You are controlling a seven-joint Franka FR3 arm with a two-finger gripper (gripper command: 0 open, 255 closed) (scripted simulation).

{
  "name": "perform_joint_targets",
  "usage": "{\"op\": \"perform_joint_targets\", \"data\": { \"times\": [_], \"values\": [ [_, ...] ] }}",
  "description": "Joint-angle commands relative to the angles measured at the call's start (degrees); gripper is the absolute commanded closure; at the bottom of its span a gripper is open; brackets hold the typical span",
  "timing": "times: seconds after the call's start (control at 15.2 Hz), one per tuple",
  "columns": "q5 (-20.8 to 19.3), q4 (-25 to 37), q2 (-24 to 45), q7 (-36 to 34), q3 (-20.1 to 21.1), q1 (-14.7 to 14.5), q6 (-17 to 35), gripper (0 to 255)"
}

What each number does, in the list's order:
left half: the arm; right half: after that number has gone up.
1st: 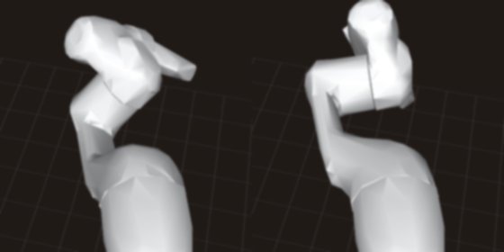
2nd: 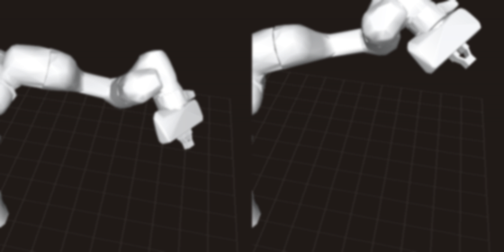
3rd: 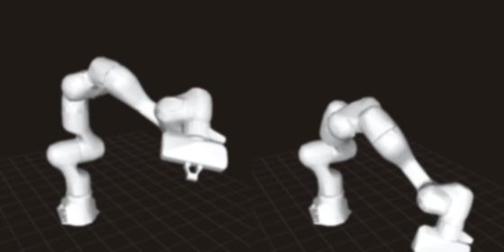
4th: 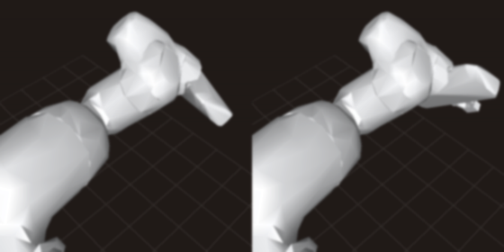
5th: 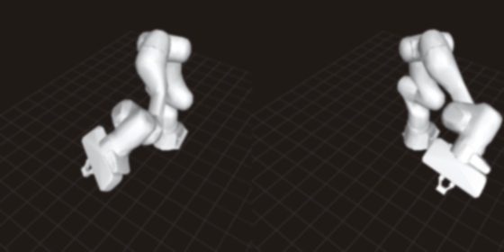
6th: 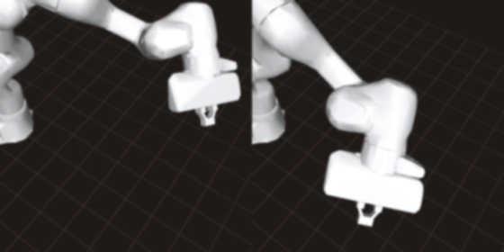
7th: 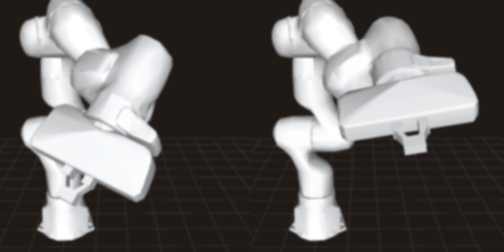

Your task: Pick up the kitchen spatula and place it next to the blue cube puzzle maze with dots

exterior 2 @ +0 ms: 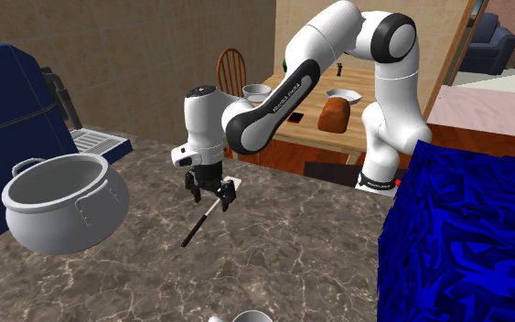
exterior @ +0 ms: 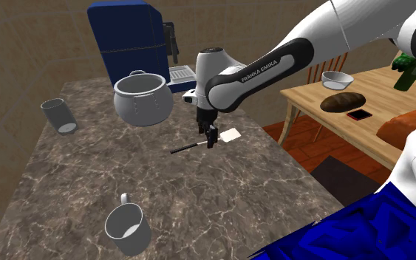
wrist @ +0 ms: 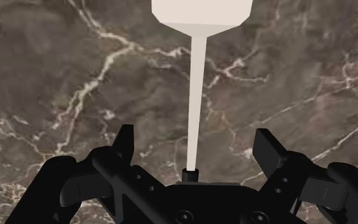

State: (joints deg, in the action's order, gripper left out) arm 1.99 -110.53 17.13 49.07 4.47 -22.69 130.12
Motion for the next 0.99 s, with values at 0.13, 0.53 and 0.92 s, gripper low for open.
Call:
{"op": "perform_joint_targets", "data": {
  "times": [0.13,0.53,0.92],
  "values": [
    [0.00,-0.01,0.03,0.02,-0.01,0.01,0.05,0],
    [0.00,0.00,0.03,0.02,-0.01,0.01,0.04,255],
    [0.02,0.25,-0.37,0.01,0.00,0.02,-0.61,255]
  ]
}}
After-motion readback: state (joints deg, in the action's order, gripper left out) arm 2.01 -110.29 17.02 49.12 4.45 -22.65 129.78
